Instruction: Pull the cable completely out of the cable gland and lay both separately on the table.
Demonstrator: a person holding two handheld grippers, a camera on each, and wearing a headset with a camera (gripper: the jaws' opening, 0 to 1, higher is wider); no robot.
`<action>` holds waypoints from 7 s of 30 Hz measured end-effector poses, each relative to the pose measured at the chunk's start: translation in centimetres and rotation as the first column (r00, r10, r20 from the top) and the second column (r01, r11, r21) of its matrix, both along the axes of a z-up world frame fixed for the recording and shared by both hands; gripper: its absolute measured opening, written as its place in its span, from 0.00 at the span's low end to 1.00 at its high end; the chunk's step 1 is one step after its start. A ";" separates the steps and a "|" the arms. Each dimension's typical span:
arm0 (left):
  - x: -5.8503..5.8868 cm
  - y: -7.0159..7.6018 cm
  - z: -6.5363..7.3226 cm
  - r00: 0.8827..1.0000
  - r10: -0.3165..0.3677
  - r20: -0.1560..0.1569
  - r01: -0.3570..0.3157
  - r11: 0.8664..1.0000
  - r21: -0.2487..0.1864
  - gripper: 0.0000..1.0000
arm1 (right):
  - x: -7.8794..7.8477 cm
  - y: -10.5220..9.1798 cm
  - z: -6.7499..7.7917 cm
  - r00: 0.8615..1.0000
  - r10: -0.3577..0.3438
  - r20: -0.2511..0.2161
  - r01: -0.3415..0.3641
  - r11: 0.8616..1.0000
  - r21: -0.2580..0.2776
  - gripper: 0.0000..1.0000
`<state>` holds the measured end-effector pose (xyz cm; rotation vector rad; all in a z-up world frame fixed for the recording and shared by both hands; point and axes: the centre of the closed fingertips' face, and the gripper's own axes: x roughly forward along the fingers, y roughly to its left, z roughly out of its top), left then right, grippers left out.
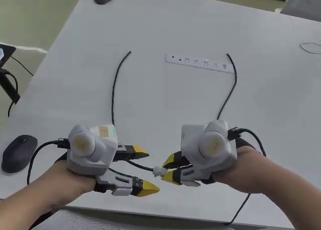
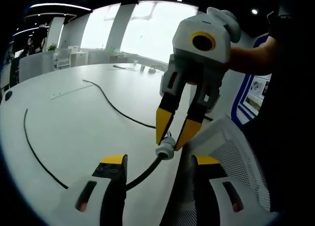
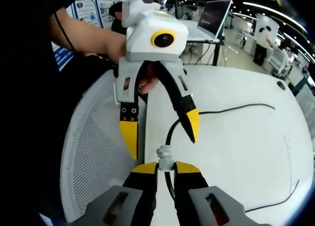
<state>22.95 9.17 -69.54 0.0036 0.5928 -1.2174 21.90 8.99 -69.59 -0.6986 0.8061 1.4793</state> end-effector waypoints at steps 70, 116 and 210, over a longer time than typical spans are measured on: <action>-1.0 -1.0 1.1 0.989 -0.098 0.110 0.100 0.995 -0.016 0.15 | 0.5 -1.2 1.9 0.944 -0.099 -0.315 0.168 0.965 0.200 0.19; -1.2 -1.5 1.9 0.985 -0.127 0.117 0.127 0.992 0.008 0.15 | -0.8 -0.8 1.6 0.785 -0.060 -0.617 0.271 0.928 0.256 0.07; -3.1 -2.1 2.6 0.990 -0.132 0.055 0.134 0.990 -0.050 0.15 | -2.3 -1.5 2.2 0.707 -0.082 -0.703 0.357 0.899 0.254 0.11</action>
